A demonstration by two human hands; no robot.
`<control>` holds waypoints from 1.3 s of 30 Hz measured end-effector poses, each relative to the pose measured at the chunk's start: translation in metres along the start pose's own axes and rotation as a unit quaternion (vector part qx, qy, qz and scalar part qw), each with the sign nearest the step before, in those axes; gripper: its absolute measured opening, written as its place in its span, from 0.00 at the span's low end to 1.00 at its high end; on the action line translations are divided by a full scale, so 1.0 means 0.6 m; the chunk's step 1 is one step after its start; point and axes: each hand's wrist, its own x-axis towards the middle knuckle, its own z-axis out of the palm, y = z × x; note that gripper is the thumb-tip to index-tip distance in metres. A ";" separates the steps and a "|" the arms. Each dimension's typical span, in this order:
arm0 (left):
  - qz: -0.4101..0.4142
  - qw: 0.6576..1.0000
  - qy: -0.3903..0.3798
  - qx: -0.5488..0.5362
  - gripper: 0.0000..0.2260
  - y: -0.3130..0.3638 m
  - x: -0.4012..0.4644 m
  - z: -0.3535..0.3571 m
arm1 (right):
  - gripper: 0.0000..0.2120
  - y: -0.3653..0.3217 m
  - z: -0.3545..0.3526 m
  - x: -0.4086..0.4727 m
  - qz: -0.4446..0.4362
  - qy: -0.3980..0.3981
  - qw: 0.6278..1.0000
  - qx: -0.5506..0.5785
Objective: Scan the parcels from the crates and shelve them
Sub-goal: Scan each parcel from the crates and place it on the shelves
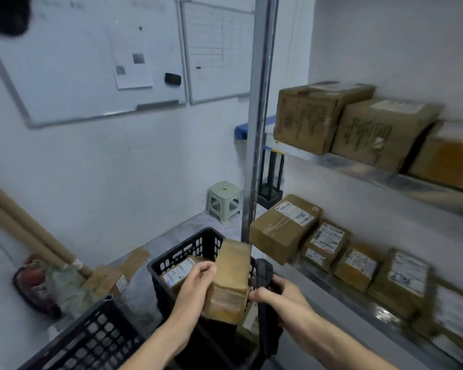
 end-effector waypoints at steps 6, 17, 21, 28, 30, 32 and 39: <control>0.039 0.999 -0.016 -0.009 0.15 0.064 -0.089 0.006 | 0.17 -0.060 -0.018 -0.146 -0.021 0.011 1.000 -0.004; 0.100 0.989 -0.098 -0.045 0.10 0.162 -0.279 0.032 | 0.22 -0.093 -0.028 -0.378 -0.090 0.087 0.992 -0.022; 0.163 0.982 -0.092 -0.025 0.08 0.181 -0.348 0.046 | 0.21 -0.094 -0.027 -0.460 -0.100 0.111 0.988 -0.032; 0.191 0.972 -0.136 0.021 0.45 0.212 -0.452 0.081 | 0.24 -0.084 -0.064 -0.599 -0.133 0.155 0.976 -0.072; 0.217 0.965 -0.141 0.035 0.41 0.218 -0.477 0.102 | 0.16 -0.082 -0.075 -0.639 -0.139 0.167 0.974 -0.069; 0.229 0.959 -0.167 0.017 0.37 0.231 -0.508 0.125 | 0.14 -0.076 -0.092 -0.676 -0.145 0.177 0.971 -0.070; 0.168 0.954 -0.246 -0.034 0.12 0.278 -0.603 0.235 | 0.20 -0.060 -0.176 -0.811 -0.134 0.222 0.965 -0.046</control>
